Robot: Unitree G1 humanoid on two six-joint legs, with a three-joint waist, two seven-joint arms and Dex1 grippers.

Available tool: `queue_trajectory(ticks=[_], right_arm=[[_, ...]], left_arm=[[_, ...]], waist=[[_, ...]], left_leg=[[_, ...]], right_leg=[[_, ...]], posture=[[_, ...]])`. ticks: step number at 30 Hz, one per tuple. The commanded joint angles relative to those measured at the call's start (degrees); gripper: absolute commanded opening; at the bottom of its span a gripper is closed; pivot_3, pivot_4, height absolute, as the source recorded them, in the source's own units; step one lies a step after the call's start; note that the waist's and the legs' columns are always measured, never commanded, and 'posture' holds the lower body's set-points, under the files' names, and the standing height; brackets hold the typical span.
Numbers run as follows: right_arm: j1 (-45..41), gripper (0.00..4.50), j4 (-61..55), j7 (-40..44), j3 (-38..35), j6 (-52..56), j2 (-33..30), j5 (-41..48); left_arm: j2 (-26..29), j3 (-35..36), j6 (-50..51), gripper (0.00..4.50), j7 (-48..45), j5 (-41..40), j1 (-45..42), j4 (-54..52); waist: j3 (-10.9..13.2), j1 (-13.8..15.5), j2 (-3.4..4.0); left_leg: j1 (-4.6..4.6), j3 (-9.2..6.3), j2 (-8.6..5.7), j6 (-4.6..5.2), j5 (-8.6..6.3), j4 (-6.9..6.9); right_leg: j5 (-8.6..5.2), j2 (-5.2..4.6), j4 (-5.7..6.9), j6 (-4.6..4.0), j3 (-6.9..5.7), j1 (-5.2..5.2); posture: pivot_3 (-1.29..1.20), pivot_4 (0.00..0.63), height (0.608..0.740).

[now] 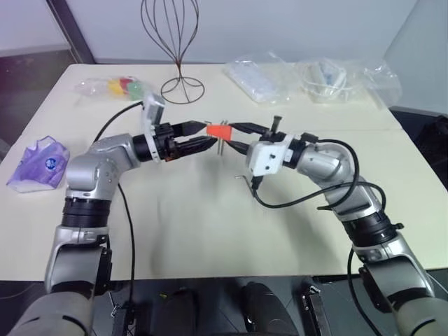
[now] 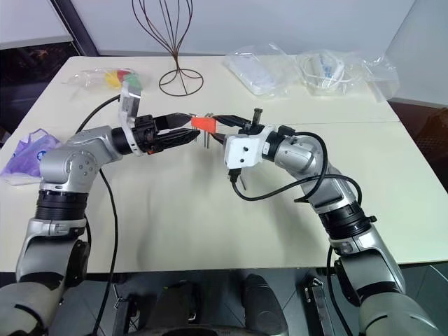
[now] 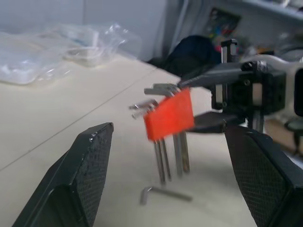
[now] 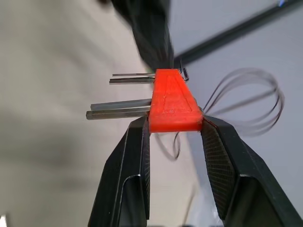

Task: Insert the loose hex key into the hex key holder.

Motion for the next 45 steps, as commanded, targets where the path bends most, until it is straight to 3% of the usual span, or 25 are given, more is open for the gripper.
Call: queue_trajectory(ticks=[1,17,23,24,34,41,45], right_arm=[[-0.83,1.04,-3.3,0.37,-2.14,-2.78,-0.72,2.57],[-1.74,1.04,-0.86,0.22,-2.44,-11.2,-1.51,3.82],[-2.13,1.04,-0.24,0.18,-2.39,-12.04,-1.78,3.79],[-2.22,1.04,-0.14,0.18,-2.38,-12.23,-1.82,3.74],[-2.75,1.04,0.36,0.4,-2.51,-12.55,-1.87,4.0],[-2.79,1.04,0.58,0.55,-2.47,-12.46,-1.94,3.92],[-2.79,1.04,0.48,0.6,-2.49,-12.28,-2.04,3.89]], left_arm=[[0.07,1.95,1.14,3.84,-0.9,-2.17,-2.07,-0.37],[0.25,3.33,6.74,3.84,-1.18,-7.19,-3.0,-2.77],[0.57,2.35,7.48,0.89,-2.03,-7.39,-2.31,-4.03],[0.6,2.23,7.54,0.61,-2.13,-7.38,-2.27,-4.14],[0.89,0.96,7.52,0.62,-2.98,-6.62,-1.59,-4.42],[0.82,-0.49,4.18,4.11,-2.78,-3.49,-0.64,-4.79],[0.42,-0.03,4.08,4.11,-2.86,-3.74,-0.49,-4.9]], waist=[[0.0,-0.02,0.0],[0.0,0.02,0.0],[0.0,0.03,0.0],[0.0,0.02,0.0],[0.0,0.03,0.0],[0.0,0.04,0.0],[0.0,0.07,0.0]], left_leg=[[0.0,0.0,0.0,0.0,0.0,0.0],[0.0,0.0,0.01,0.0,0.0,0.01],[0.0,0.0,0.01,-0.01,0.0,0.03],[0.0,0.0,0.02,-0.01,0.0,0.03],[0.0,0.0,0.01,0.0,0.0,0.03],[0.0,0.0,0.01,-0.01,0.0,0.03],[0.0,0.0,0.01,0.0,0.0,0.03]], right_leg=[[0.0,0.0,0.0,0.0,0.0,0.0],[0.0,0.0,0.0,0.0,0.0,0.0],[0.0,0.0,0.01,0.0,0.0,0.01],[0.0,0.0,0.01,0.0,0.01,0.01],[0.0,0.0,0.01,0.0,0.0,0.0],[0.0,0.0,0.01,0.0,0.01,0.01],[0.0,0.0,0.01,0.0,0.01,0.01]], posture=[[0.0,0.15,0.74],[0.0,0.15,0.74],[0.0,0.15,0.74],[0.0,0.15,0.74],[0.0,0.15,0.74],[0.0,0.15,0.74],[0.0,0.15,0.74]])
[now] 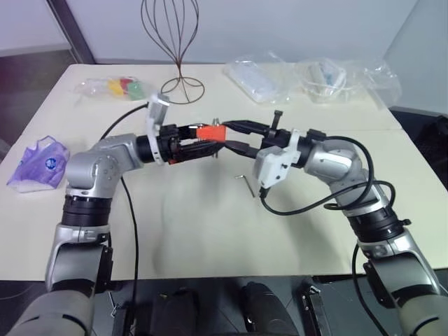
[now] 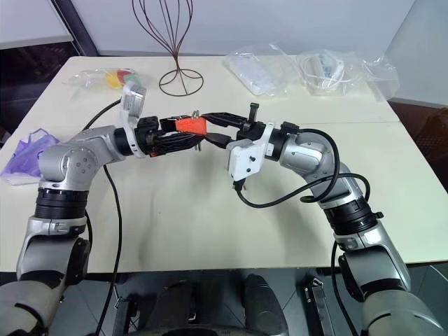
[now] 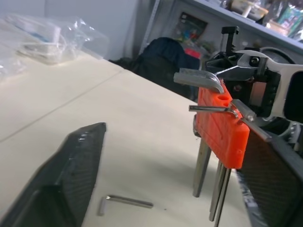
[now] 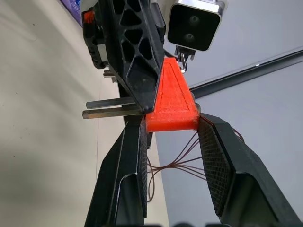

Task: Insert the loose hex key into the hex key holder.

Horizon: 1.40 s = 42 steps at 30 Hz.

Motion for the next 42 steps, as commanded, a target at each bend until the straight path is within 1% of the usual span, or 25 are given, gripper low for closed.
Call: queue_trajectory(ticks=[1,14,15,17,21,22,23,24,38,40,41,42], right_arm=[[-1.19,1.04,-1.35,-0.22,-1.74,-0.35,-0.41,0.86],[-0.9,1.04,-1.71,-0.13,-1.34,-0.8,-0.76,-0.07],[-0.87,1.04,-1.75,-0.11,-1.35,-0.84,-0.79,-0.11],[-0.9,1.04,-1.8,-0.11,-1.4,-0.86,-0.83,-0.21],[-0.98,1.04,-1.97,-0.13,-1.48,-0.79,-0.87,-0.18],[-1.03,1.04,-2.01,-0.15,-1.49,-0.75,-0.9,-0.16],[-1.09,1.04,-2.08,-0.16,-1.49,-0.66,-0.93,-0.13],[-1.17,1.04,-2.11,-0.21,-1.49,-0.66,-0.95,-0.14],[-1.6,1.04,-1.42,-0.19,-1.47,-0.63,-0.8,0.09],[-1.52,2.06,-1.21,-0.02,-1.32,-0.69,-0.87,0.06],[-1.51,2.38,-1.16,0.04,-1.28,-0.67,-0.89,0.05],[-1.51,2.84,-1.14,0.08,-1.27,-0.66,-0.9,0.06]], left_arm=[[-0.03,0.88,-0.89,4.11,-0.09,-0.44,-0.21,-2.01],[-1.64,3.7,1.94,4.11,1.17,-4.25,-1.24,-1.42],[-1.65,3.6,2.0,3.87,1.1,-4.24,-1.1,-1.5],[-1.68,3.4,2.19,3.26,0.96,-4.32,-0.83,-1.6],[-1.58,2.82,2.47,1.21,0.5,-4.28,-0.24,-2.15],[-1.54,2.71,2.59,0.79,0.4,-4.25,-0.11,-2.32],[-1.49,2.62,2.69,0.21,0.25,-4.27,0.0,-2.5],[-1.46,2.62,2.81,0.08,0.17,-4.35,0.04,-2.63],[-1.14,2.42,1.81,0.08,0.36,-3.32,-0.2,-2.61],[-1.15,2.35,1.6,0.0,0.34,-3.13,-0.18,-2.66],[-1.21,2.39,1.45,0.0,0.35,-3.05,-0.18,-2.66],[-1.28,2.46,1.38,0.0,0.35,-2.96,-0.19,-2.66]], waist=[[0.0,0.02,0.0],[0.0,0.26,0.0],[0.0,0.29,0.0],[0.0,0.32,0.0],[0.0,0.39,0.0],[0.0,0.44,0.0],[0.0,0.48,0.0],[0.0,0.49,0.0],[0.0,1.02,0.0],[0.0,1.02,0.0],[0.0,1.01,0.0],[0.0,1.01,0.0]], left_leg=[[0.0,0.0,0.0,0.0,0.0,0.0],[0.0,0.0,0.01,0.0,0.0,0.01],[0.0,0.0,0.0,0.0,0.0,0.01],[0.0,0.0,0.0,0.0,0.0,0.01],[0.0,0.0,0.0,0.0,0.0,0.01],[0.0,0.0,0.0,0.0,0.0,0.01],[0.0,0.0,0.01,0.0,0.0,0.01],[0.0,0.0,0.0,0.0,0.0,0.01],[0.0,0.02,0.0,0.0,0.0,0.05],[0.0,0.02,0.0,0.0,0.0,0.05],[0.0,0.02,0.0,0.0,0.0,0.05],[0.0,0.02,0.0,0.0,0.0,0.05]], right_leg=[[0.0,0.0,0.0,0.0,0.0,0.0],[0.0,0.0,0.01,0.0,0.0,0.0],[0.0,0.0,0.01,0.0,0.0,0.0],[0.0,0.0,0.01,0.0,0.0,0.0],[0.0,0.0,0.01,0.0,0.0,0.0],[0.0,0.0,0.01,0.0,0.0,0.0],[0.0,0.0,0.01,0.0,0.0,0.0],[0.0,0.0,0.01,0.0,0.0,0.0],[0.0,0.0,0.01,0.0,0.0,0.0],[0.0,0.0,0.01,0.0,0.0,0.01],[0.0,0.0,0.01,0.0,0.0,0.01],[0.0,0.0,0.01,0.0,0.0,0.01]], posture=[[0.0,0.15,0.74],[0.0,0.15,0.74],[0.0,0.15,0.74],[0.0,0.15,0.74],[0.0,0.15,0.74],[0.0,0.15,0.74],[0.0,0.15,0.74],[0.0,0.15,0.74],[0.0,0.15,0.74],[0.0,0.15,0.74],[0.0,0.15,0.74],[0.0,0.15,0.74]])
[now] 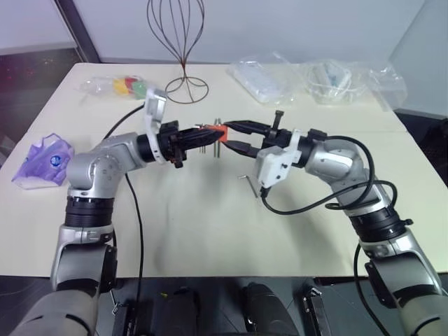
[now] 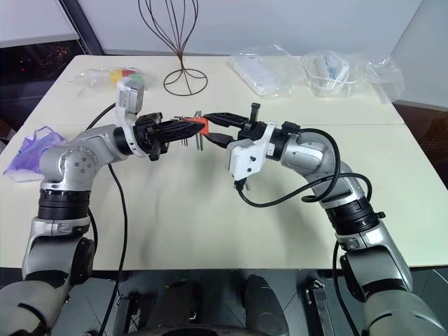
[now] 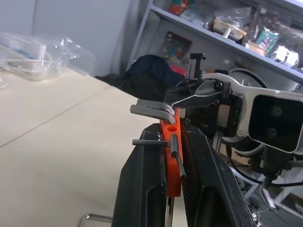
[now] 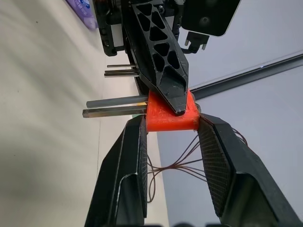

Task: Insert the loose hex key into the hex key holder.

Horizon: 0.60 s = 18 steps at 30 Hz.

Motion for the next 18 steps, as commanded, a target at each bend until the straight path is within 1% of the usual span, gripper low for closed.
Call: queue_trajectory(ticks=[1,3,5,7,8,11,14,16,18], right_arm=[[-1.46,3.36,-1.2,0.14,-1.24,-0.37,-0.28,0.76],[-1.42,4.46,-1.24,0.24,-1.28,-0.06,-0.3,0.72],[-1.35,4.46,-1.35,0.4,-1.26,0.1,-0.46,0.56],[-0.25,4.46,-1.98,1.88,-1.32,3.44,-0.78,1.59],[0.79,4.46,-2.55,3.06,-1.5,7.55,-0.67,2.77],[5.24,4.46,-6.2,6.58,-2.63,30.6,0.76,8.2],[7.79,4.46,-9.89,6.55,-3.07,49.05,2.46,10.86],[9.1,4.46,-11.28,4.89,-2.67,59.15,3.97,10.89],[9.77,4.46,-12.05,3.01,-2.64,67.02,5.65,11.1]], left_arm=[[0.48,0.47,-1.34,0.0,0.11,0.23,-0.23,-1.12],[0.45,0.63,-1.5,0.0,0.27,0.4,-0.24,-1.04],[0.68,0.41,-1.97,0.0,0.09,0.89,-0.11,-1.15],[1.15,0.18,-3.81,0.0,0.09,2.23,0.44,-1.87],[1.44,0.15,-4.95,0.0,0.29,3.15,0.65,-2.1],[2.03,1.3,-7.62,0.0,1.54,4.56,1.11,-3.25],[1.85,3.15,-7.45,0.0,3.79,3.4,1.32,-4.54],[1.74,4.08,-7.3,0.0,5.58,3.09,1.69,-5.37],[1.82,4.25,-7.38,0.0,6.53,3.25,2.4,-6.27]], waist=[[0.0,0.0,0.0],[0.0,0.01,0.0],[0.0,0.0,0.0],[0.0,0.0,0.0],[0.0,0.01,0.0],[0.0,0.11,-0.01],[-0.01,0.3,-0.02],[-0.01,0.25,-0.02],[-0.01,0.12,-0.01]], left_leg=[[0.0,0.0,0.0,0.0,0.0,0.0],[0.0,0.0,0.0,0.0,0.0,0.0],[0.0,0.0,0.0,0.0,0.0,0.0],[0.0,0.0,0.0,0.0,0.0,0.0],[0.0,0.0,0.0,0.0,0.0,0.0],[0.0,-0.02,0.04,0.0,0.0,0.0],[0.0,-0.05,0.1,0.0,0.0,0.02],[0.0,-0.03,0.08,0.0,0.0,0.04],[0.0,-0.04,0.07,0.01,0.0,0.04]], right_leg=[[0.0,0.0,0.0,0.0,0.0,0.0],[0.0,0.0,0.0,0.0,0.0,0.0],[0.0,0.0,0.0,0.0,0.0,0.0],[0.0,0.0,0.0,0.0,0.0,0.0],[0.0,0.0,0.0,0.0,0.0,0.0],[0.0,0.01,0.01,0.0,-0.01,0.01],[0.0,-0.03,0.04,0.0,-0.03,0.03],[0.0,-0.03,0.03,0.0,-0.01,0.03],[0.0,0.01,0.05,-0.01,-0.01,0.03]], posture=[[0.0,0.15,0.74],[0.0,0.15,0.74],[0.0,0.15,0.74],[0.0,0.15,0.74],[0.0,0.15,0.74],[0.0,0.15,0.74],[0.0,0.15,0.74],[0.0,0.15,0.74],[0.0,0.15,0.74]])
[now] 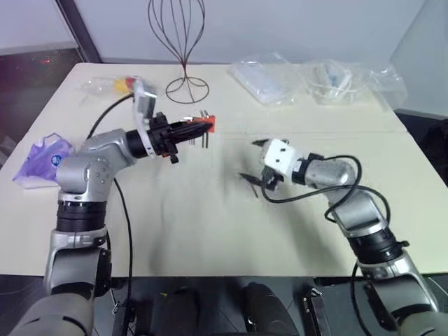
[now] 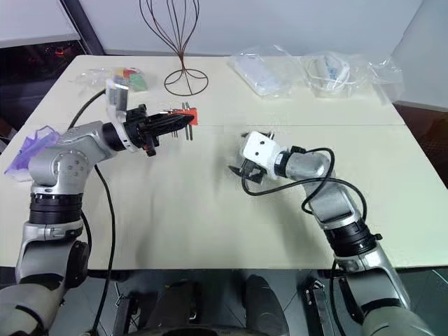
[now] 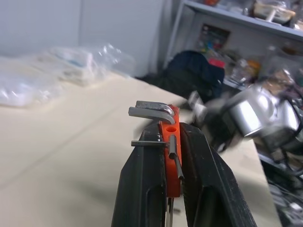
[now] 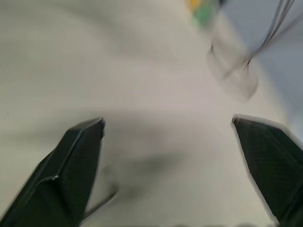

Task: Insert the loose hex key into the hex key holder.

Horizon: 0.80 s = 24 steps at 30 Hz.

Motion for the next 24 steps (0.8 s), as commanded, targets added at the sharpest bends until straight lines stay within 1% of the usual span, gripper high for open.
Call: queue_trajectory(ticks=[1,5,8,11,15,21,23,24], right_arm=[[0.15,4.46,-3.38,-3.66,-1.25,13.84,2.6,1.05],[-0.85,4.46,-1.85,-7.81,-3.46,26.32,7.55,3.5],[-2.04,4.46,0.2,-11.26,-4.85,31.19,10.32,3.95],[-2.82,4.46,2.55,-14.36,-4.45,33.42,11.27,3.22],[-3.72,4.46,4.11,-16.37,-4.86,35.25,12.01,3.85],[-4.08,4.46,3.62,-16.28,-2.03,36.41,9.81,3.85],[-4.05,3.96,3.19,-15.98,-0.9,36.58,9.03,4.03],[-4.01,3.62,3.04,-15.94,-0.41,36.51,8.68,4.01]], left_arm=[[0.16,1.91,-0.85,0.0,2.14,-0.96,0.99,-3.46],[-0.33,2.74,-0.44,0.0,5.08,-1.79,2.39,-5.49],[-0.6,3.25,0.19,0.0,6.76,-2.62,3.23,-6.75],[-0.55,3.42,0.56,0.0,7.98,-3.08,3.99,-8.01],[-0.35,3.54,0.98,0.0,9.05,-3.63,4.67,-9.06],[0.17,3.55,1.18,0.0,10.14,-4.08,5.11,-9.78],[0.2,3.52,1.1,0.0,10.3,-4.0,5.05,-9.72],[0.22,3.5,1.07,0.0,10.36,-3.97,5.04,-9.74]], waist=[[0.0,-0.1,0.01],[0.0,-0.14,0.01],[0.0,-0.12,0.01],[0.0,-0.04,0.01],[-0.01,-0.08,0.0],[-0.01,-0.07,0.0],[-0.01,-0.06,0.0],[-0.01,-0.05,0.0]], left_leg=[[0.0,-0.01,-0.01,0.0,0.0,0.0],[0.0,0.0,-0.01,0.0,0.0,-0.03],[-0.01,0.0,-0.01,0.0,0.0,-0.03],[-0.02,0.0,-0.05,0.0,0.0,-0.03],[-0.01,0.0,-0.06,0.0,0.0,-0.03],[0.0,0.0,-0.08,0.0,0.0,-0.02],[0.0,0.0,-0.08,0.0,0.0,-0.03],[0.0,0.0,-0.08,0.0,0.0,-0.03]], right_leg=[[0.0,0.02,0.01,0.0,0.0,-0.01],[0.0,0.04,0.03,0.0,0.0,-0.05],[0.0,0.02,0.04,0.0,0.0,-0.06],[0.0,-0.01,0.04,0.0,0.0,-0.06],[0.0,-0.01,0.04,0.0,0.0,-0.04],[0.0,-0.01,0.04,0.0,0.0,-0.03],[0.0,-0.02,0.03,0.0,-0.01,-0.03],[0.0,-0.01,0.03,0.0,-0.02,-0.02]], posture=[[0.0,0.15,0.74],[0.0,0.15,0.74],[0.0,0.15,0.74],[0.0,0.15,0.74],[0.0,0.15,0.74],[0.0,0.15,0.74],[0.0,0.15,0.74],[0.0,0.15,0.74]])
